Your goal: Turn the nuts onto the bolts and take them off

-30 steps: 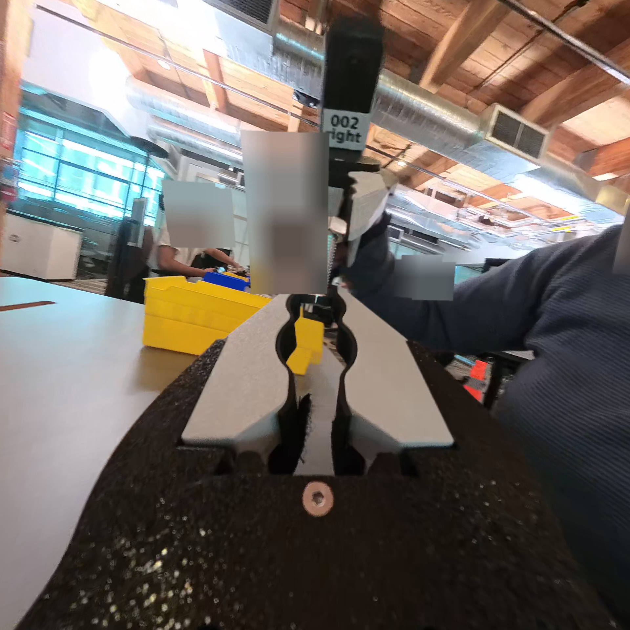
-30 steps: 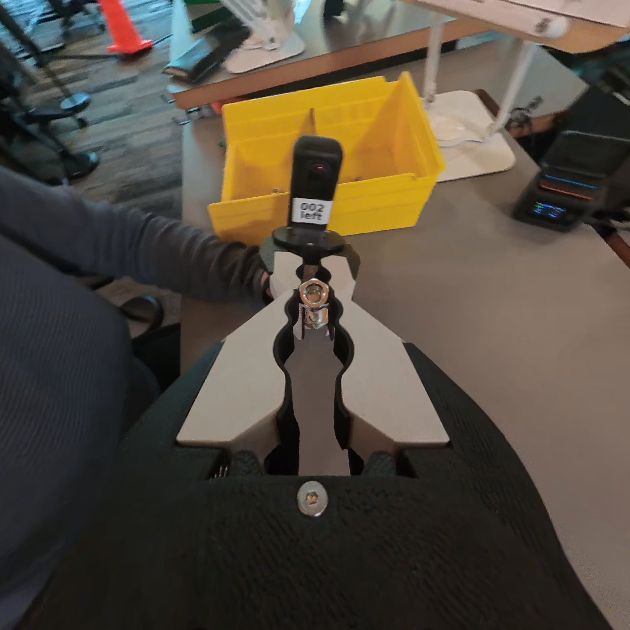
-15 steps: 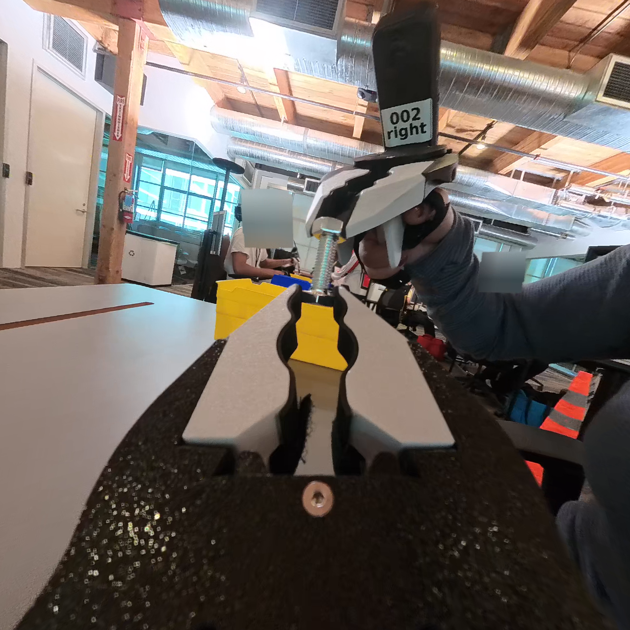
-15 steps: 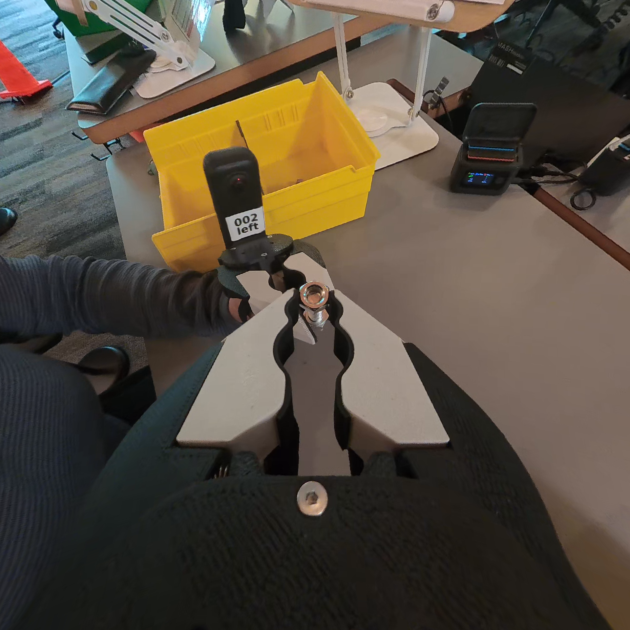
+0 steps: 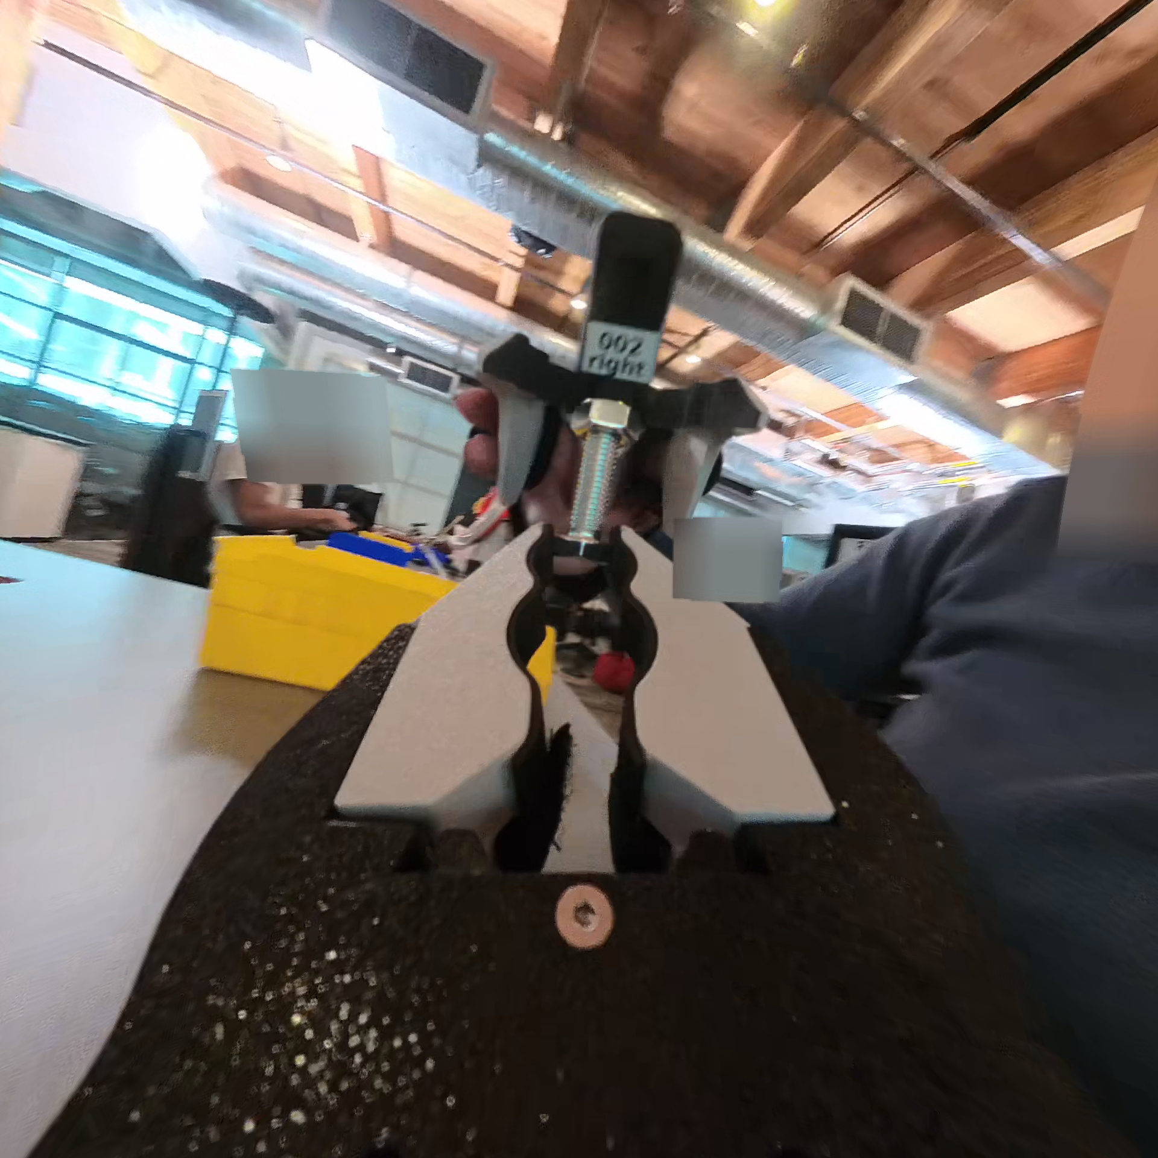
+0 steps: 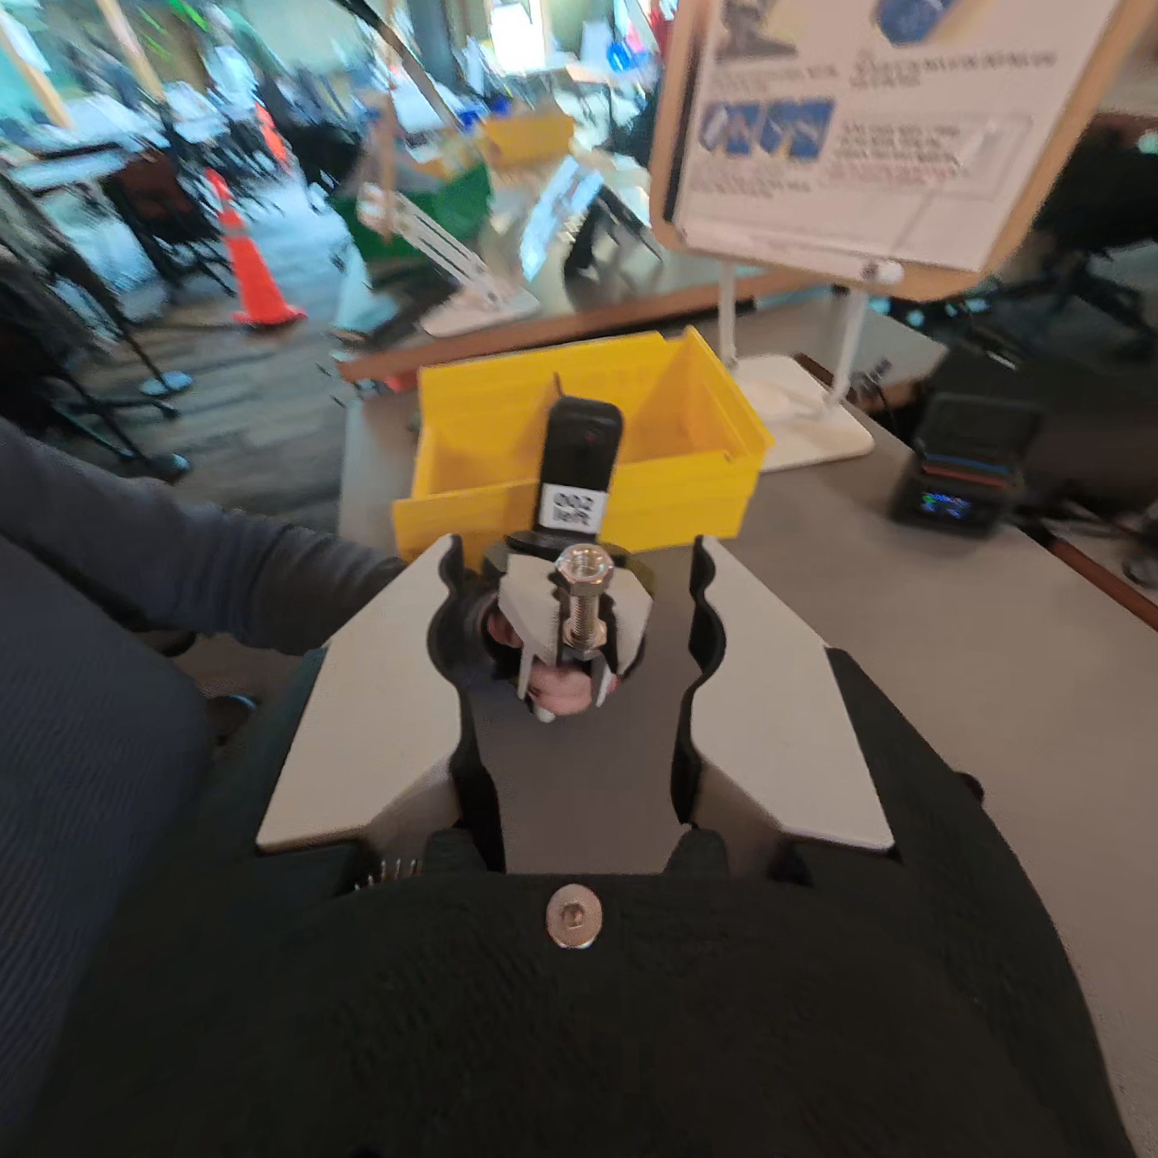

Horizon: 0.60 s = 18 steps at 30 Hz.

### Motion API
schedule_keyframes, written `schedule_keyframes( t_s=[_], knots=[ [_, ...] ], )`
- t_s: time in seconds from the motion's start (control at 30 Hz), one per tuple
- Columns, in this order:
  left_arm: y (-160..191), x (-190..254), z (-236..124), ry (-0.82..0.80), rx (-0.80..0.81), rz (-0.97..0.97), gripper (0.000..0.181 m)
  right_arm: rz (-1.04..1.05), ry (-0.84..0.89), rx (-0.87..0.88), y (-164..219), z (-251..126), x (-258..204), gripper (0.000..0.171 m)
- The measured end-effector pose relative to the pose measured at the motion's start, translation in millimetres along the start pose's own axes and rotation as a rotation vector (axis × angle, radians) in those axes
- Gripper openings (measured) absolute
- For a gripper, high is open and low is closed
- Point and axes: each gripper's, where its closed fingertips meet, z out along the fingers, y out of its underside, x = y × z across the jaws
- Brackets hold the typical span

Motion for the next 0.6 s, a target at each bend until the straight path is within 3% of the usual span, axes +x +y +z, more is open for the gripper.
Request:
schedule_keyframes(
  t_s=[0.1,0.6],
  knots=[
    [0,7,1,0.053,0.002,-0.029,0.015,0.029,-0.103,0.115,-2,2,-17,0.084],
    [-7,-2,-6,0.025,0.037,-0.054,0.015,0.043,-0.135,0.176,7,-2,-28,0.084]
  ],
)
